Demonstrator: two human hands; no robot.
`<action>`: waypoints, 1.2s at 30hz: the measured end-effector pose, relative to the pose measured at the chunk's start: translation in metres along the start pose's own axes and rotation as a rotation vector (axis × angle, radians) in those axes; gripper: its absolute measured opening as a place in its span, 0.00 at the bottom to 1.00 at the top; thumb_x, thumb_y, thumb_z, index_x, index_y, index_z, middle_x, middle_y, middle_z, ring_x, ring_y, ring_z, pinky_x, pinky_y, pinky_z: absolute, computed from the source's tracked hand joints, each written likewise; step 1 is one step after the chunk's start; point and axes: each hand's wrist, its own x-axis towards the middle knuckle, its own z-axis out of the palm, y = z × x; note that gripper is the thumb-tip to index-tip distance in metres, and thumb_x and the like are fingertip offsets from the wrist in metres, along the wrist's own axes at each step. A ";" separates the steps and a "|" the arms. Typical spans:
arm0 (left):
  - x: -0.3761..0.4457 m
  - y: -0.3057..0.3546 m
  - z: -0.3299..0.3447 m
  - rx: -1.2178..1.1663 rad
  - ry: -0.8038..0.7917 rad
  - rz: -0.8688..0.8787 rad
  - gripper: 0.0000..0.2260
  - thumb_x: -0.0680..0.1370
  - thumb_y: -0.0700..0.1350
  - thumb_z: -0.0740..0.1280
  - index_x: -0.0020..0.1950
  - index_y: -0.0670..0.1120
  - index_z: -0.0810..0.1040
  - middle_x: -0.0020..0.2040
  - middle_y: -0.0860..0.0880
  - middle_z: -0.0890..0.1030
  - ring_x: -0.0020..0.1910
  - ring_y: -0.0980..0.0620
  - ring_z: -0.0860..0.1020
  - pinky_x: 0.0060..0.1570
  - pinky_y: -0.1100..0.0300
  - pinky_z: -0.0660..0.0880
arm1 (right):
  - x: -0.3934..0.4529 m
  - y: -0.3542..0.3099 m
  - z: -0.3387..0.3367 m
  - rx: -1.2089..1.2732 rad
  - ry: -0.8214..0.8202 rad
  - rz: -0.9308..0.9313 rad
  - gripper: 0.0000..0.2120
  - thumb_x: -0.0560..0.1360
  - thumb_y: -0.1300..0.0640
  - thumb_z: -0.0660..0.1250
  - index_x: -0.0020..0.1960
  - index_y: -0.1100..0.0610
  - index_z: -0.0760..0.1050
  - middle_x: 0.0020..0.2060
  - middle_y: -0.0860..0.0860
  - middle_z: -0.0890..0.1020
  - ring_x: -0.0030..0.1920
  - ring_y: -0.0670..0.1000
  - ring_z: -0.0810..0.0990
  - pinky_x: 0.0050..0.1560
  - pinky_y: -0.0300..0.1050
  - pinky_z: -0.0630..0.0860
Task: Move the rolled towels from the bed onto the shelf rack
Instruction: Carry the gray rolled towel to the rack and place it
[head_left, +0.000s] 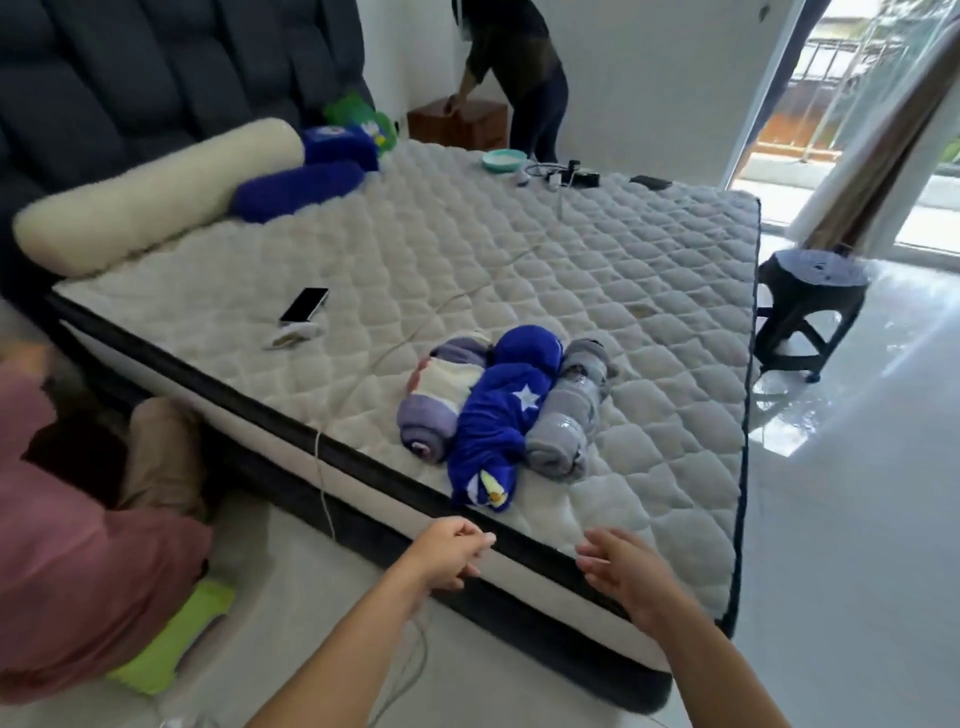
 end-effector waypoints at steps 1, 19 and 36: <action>0.018 0.009 -0.002 0.003 -0.019 -0.008 0.07 0.78 0.49 0.66 0.46 0.46 0.75 0.40 0.49 0.76 0.35 0.54 0.75 0.34 0.63 0.70 | 0.012 -0.009 0.005 0.009 0.014 -0.006 0.03 0.79 0.60 0.64 0.47 0.59 0.74 0.42 0.56 0.80 0.39 0.52 0.78 0.39 0.42 0.75; 0.237 0.104 0.036 -0.218 -0.136 -0.407 0.25 0.74 0.54 0.70 0.65 0.43 0.69 0.65 0.47 0.73 0.62 0.46 0.74 0.56 0.51 0.73 | 0.250 -0.139 0.007 -0.295 0.193 -0.021 0.17 0.76 0.51 0.67 0.61 0.59 0.74 0.53 0.56 0.80 0.49 0.52 0.77 0.49 0.48 0.73; 0.267 0.120 0.079 -0.322 -0.057 -0.562 0.22 0.67 0.49 0.77 0.57 0.47 0.73 0.54 0.48 0.79 0.57 0.45 0.77 0.55 0.51 0.72 | 0.347 -0.161 0.012 -0.344 0.155 0.161 0.51 0.63 0.45 0.77 0.73 0.62 0.50 0.67 0.63 0.71 0.64 0.63 0.74 0.64 0.58 0.73</action>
